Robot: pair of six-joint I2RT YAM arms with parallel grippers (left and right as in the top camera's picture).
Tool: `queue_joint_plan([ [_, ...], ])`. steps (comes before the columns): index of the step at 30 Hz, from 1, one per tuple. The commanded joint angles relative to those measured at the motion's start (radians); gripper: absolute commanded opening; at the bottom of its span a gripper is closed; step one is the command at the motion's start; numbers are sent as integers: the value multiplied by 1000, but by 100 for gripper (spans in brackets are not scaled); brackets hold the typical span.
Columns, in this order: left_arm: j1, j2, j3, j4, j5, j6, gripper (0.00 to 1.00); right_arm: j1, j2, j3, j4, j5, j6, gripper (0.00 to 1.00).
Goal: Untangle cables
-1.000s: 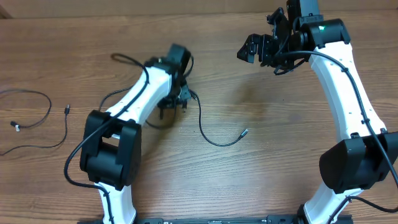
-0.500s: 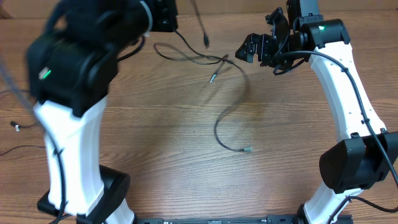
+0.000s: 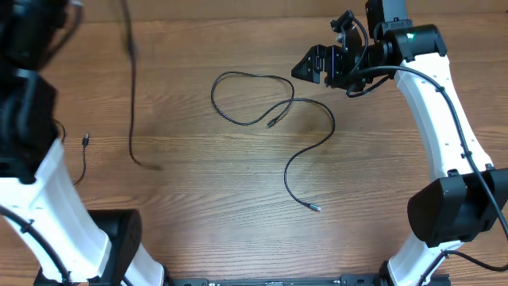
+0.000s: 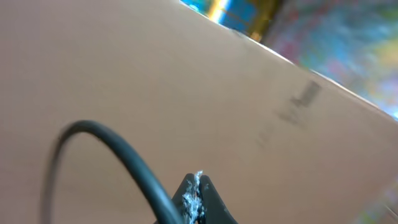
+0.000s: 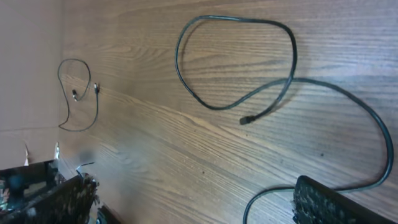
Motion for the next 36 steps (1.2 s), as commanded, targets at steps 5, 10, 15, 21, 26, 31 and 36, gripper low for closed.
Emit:
queue_joint_plan([
  [5, 296, 21, -34, -64, -205, -53, 4, -1, -26, 13, -11, 31, -12, 100],
  [10, 377, 119, -97, -175, -550, -58, 4, -1, -26, 13, -77, 105, -12, 100],
  [15, 450, 259, -217, -225, -569, -101, 9, -1, -26, 13, -105, 131, -12, 100],
  [21, 500, 385, -265, -296, -499, -105, 100, -2, -26, 13, -131, 198, -12, 100],
  [26, 465, 372, -264, -308, -213, -33, 100, -13, -26, 13, -114, 206, -12, 100],
  [31, 344, 376, -266, -420, -8, 43, 100, -64, -26, 13, -120, 205, -11, 100],
  [36, 150, 399, -334, -560, -11, 33, 94, -96, -26, 13, -134, 206, -11, 100],
])
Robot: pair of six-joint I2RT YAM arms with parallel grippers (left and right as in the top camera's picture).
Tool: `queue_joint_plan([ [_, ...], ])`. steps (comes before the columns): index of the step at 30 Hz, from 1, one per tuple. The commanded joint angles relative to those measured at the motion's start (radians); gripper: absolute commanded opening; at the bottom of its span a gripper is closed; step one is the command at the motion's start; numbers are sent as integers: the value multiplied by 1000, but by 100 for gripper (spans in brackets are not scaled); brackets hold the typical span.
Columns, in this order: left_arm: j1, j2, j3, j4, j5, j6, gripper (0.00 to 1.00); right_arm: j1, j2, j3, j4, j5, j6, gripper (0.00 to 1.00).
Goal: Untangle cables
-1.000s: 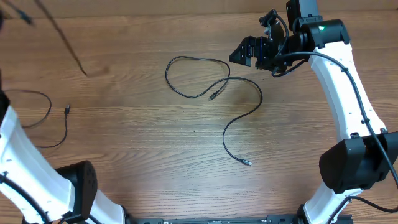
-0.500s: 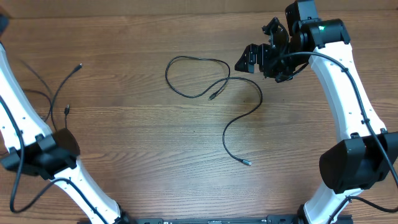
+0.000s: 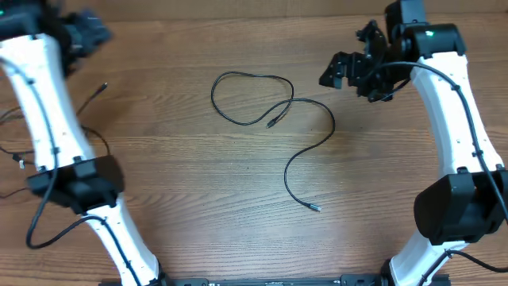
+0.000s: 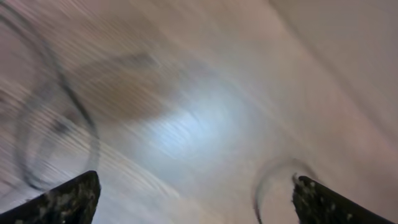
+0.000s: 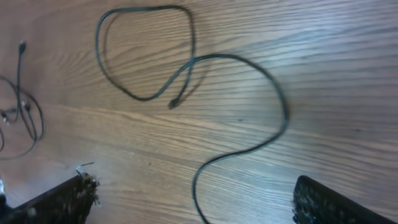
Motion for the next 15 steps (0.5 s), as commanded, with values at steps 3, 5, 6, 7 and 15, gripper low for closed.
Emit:
queue_joint_plan([
  [3, -218, 23, -133, -19, 41, -18, 81, -6, -26, 13, -1, 6, -8, 100],
  [5, -287, 52, -220, 22, -33, -128, 79, -5, -27, 13, -7, 6, -8, 100],
  [6, -309, 63, -259, 53, -61, -161, 78, -5, -26, 13, -10, 6, -8, 100],
  [7, -328, 73, -293, 80, -77, -186, 76, -5, -26, 13, -12, 6, -8, 100],
  [15, -431, 89, -550, 304, -100, -369, 64, -5, -26, 13, -25, 6, -9, 100],
])
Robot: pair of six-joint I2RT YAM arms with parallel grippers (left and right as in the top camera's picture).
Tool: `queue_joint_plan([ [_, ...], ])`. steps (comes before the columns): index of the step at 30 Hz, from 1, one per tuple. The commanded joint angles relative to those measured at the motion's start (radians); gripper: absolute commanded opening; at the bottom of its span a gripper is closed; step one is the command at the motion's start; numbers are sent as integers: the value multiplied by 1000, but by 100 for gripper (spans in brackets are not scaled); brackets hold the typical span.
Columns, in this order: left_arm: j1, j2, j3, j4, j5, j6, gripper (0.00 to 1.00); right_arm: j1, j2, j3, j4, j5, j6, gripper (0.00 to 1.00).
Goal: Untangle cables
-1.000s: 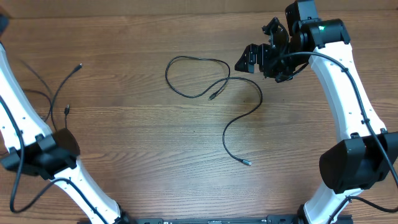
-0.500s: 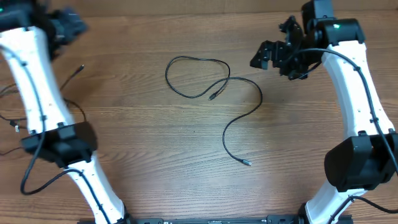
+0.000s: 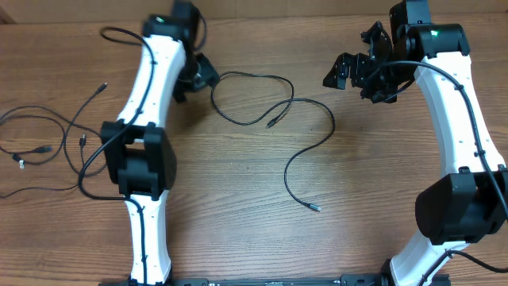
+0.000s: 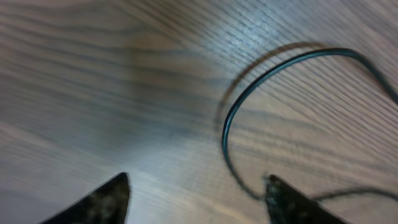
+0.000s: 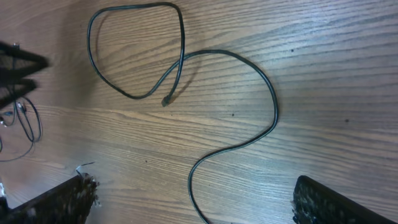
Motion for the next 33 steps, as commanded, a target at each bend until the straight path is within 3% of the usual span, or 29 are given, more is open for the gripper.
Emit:
queue_joint_plan([
  [1, -37, -6, -104, 97, -25, -124, 62, 3, -26, 13, -7, 3, -10, 100],
  [8, -62, -6, -271, 275, -11, -224, 48, 3, -26, 13, -32, 3, -35, 100],
  [12, -63, -6, -338, 357, -3, -226, 36, 3, -26, 13, -32, 3, -35, 100],
  [15, -63, -6, -376, 392, -5, -220, 35, 3, -26, 13, -32, 3, -34, 100],
  [16, -62, -6, -382, 394, -17, -217, 28, 3, -26, 13, -32, 3, -34, 100],
  [18, -62, -6, -383, 394, -36, -211, 4, 3, -26, 13, -32, 3, -34, 100],
  [24, -26, -44, -295, 351, -6, -52, 4, 3, -26, 13, -31, 3, -34, 100],
  [33, 143, -352, 34, 272, -3, 152, 4, 3, -26, 13, -32, 2, -34, 100],
])
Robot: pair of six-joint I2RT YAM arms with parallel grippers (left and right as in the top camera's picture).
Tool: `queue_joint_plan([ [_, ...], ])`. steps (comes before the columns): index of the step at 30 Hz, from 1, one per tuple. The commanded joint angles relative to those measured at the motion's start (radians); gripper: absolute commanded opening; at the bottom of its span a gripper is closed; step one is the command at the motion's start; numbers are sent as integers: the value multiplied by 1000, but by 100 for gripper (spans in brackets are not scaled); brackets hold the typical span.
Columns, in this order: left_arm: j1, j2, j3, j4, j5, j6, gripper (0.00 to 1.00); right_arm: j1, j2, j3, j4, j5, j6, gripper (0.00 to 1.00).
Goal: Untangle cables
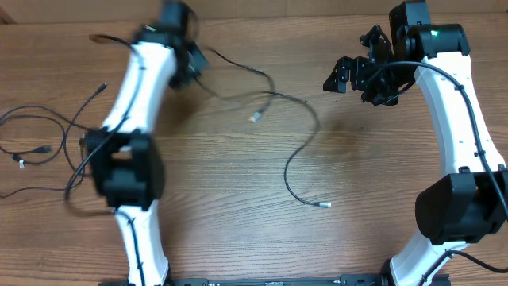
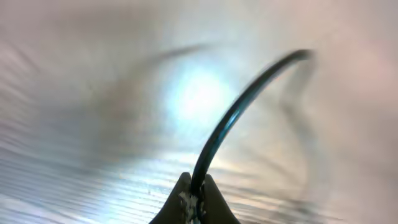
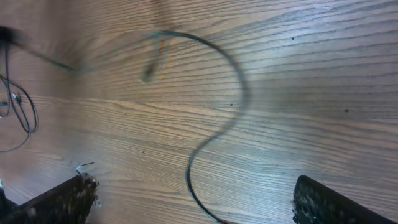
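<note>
A long black cable [image 1: 305, 139] crosses the middle of the wooden table, with one plug [image 1: 255, 117] near the centre and the other [image 1: 323, 204] nearer the front. My left gripper [image 1: 187, 62], blurred at the back left, is shut on this cable [image 2: 231, 121]; the left wrist view shows the jaws [image 2: 193, 200] closed around it. The stretch near that gripper looks lifted and blurred. My right gripper [image 1: 352, 76] hovers open at the back right with nothing between its fingers. The right wrist view has the cable's curve [image 3: 239, 93] below the open right gripper [image 3: 194, 190].
A loose heap of other thin black cables [image 1: 44, 147] lies at the table's left edge, with one plug [image 1: 101, 87] pointing towards the left arm. The heap's edge also shows as thin cables [image 3: 17, 106] in the right wrist view.
My left gripper was open over the cable's back loop; now it is shut on the cable. The loop has been pulled out, and both plugs have shifted slightly. The right arm has not moved.
My left gripper first held another cable high at the far left. Then it stood open there, with that cable lying in the left heap. It was then open at the middle cable's loop, and now grips that cable. My right gripper shifted slightly right early and stayed open.
</note>
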Motion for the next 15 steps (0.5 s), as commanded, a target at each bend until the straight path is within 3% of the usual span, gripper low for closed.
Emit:
queue_joint_plan([
  [1, 103, -235, 172, -4, -4, 123, 4, 3, -27, 13, 3, 2, -7, 100],
  [9, 449, -443, 305, 34, -18, 132, 4, 3, -26, 13, -4, -6, 0, 100],
  [15, 615, -443, 303, -40, -4, 143, 4, 3, -26, 13, -18, -10, 0, 100],
])
